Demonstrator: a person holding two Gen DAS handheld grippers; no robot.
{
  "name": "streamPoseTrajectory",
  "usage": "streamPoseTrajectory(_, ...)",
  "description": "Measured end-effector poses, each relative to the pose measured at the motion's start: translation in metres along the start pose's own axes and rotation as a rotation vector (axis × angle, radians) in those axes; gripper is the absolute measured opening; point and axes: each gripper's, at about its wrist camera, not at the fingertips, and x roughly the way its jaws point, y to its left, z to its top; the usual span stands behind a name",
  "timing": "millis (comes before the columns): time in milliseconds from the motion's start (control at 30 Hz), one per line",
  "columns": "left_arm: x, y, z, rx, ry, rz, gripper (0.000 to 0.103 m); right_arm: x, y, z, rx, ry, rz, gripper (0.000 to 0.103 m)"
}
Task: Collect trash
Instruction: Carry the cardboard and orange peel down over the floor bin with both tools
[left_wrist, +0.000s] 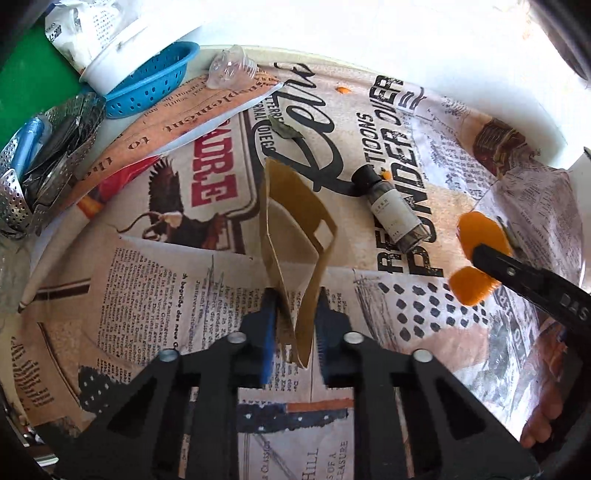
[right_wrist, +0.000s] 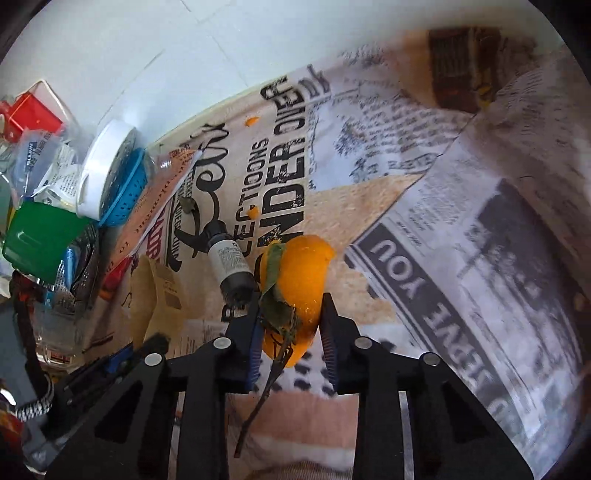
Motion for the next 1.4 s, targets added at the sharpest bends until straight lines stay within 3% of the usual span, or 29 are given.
streamPoseTrajectory(367,-0.078,0.029,-0.024,0.119,-0.107,-0.115,0.008,-0.080,0.045,-0.041,0.037,-0.171,-0.071,0.024)
streamPoseTrajectory(733,-0.189,0.073,-0.088,0.338,-0.235,-0.211,0.007,-0.155,0.124,-0.140,0.108,-0.372,-0.131,0.022)
streamPoseTrajectory(900,-0.227,0.078,-0.116,0.390,-0.241,-0.243,0.007,-0.186,0.145,-0.176,0.112,-0.391,-0.145,0.022)
streamPoseTrajectory(1167,-0.267,0.069,-0.172,0.381,-0.261,-0.272,0.007,-0.221,0.157,-0.230,0.085,-0.382,-0.145,0.022)
streamPoseTrajectory(1400,-0.278,0.056,-0.230,0.284,-0.244,-0.231,0.007,-0.242,0.142,-0.274,0.026,-0.348,-0.112,0.022)
